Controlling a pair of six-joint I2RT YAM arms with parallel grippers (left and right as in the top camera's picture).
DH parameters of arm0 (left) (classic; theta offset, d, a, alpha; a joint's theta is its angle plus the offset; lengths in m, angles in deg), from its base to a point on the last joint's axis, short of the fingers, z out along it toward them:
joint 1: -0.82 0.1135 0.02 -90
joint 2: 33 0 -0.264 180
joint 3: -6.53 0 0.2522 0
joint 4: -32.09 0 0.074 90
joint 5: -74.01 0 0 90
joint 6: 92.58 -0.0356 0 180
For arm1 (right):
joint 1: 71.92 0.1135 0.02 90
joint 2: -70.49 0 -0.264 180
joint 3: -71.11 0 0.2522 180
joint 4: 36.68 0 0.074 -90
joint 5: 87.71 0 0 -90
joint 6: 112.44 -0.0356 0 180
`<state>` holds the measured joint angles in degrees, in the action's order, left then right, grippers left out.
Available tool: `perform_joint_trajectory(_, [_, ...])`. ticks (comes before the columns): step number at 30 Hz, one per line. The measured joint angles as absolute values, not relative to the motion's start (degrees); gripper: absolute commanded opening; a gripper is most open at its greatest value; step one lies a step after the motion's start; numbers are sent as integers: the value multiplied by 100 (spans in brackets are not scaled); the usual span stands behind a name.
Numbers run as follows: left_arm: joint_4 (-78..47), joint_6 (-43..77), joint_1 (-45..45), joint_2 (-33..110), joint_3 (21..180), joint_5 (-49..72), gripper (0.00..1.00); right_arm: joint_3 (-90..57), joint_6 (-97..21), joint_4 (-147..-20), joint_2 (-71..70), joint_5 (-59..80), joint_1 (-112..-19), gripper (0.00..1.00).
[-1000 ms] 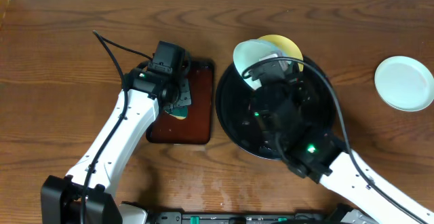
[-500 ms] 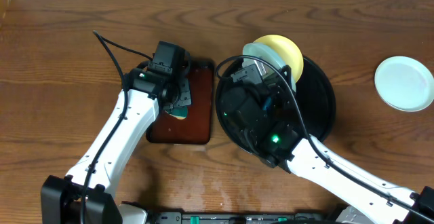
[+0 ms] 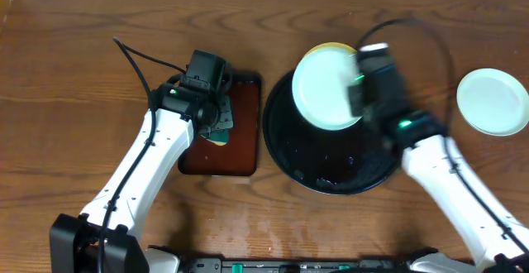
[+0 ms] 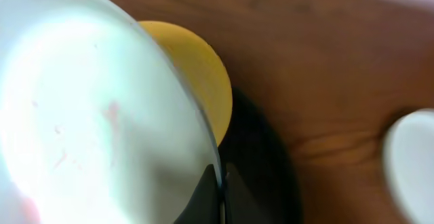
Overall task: Clean dirty plates on tray and stack at the side
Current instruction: 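Carry the plate right and stack it on the first pale blue plate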
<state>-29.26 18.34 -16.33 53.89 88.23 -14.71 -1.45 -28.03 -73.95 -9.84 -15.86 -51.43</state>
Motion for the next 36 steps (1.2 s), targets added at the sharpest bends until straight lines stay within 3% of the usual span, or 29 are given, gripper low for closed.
perform_joint_trajectory(7, [-2926,1837,-1633,5389,8823,-1469,8,-145,-3430,-7220,-925,392,-7687,1])
perform_joint_trajectory(11, [-2920,1837,-1633,5389,8823,-1471,8,-145,-3742,-6895,-925,724,-9250,1])
perform_joint_trajectory(17, [-2922,1834,-1633,5389,8823,-1469,8,-145,-4105,-6551,-945,869,-10824,1])
perform_joint_trajectory(23, [-2922,1837,-1633,5389,8823,-1469,8,-147,-4177,-6208,-1317,890,-11672,1])
perform_joint_trajectory(36, [-2922,1834,-1633,5389,8823,-1469,8,-150,-3904,-5570,-3061,949,-11750,1])
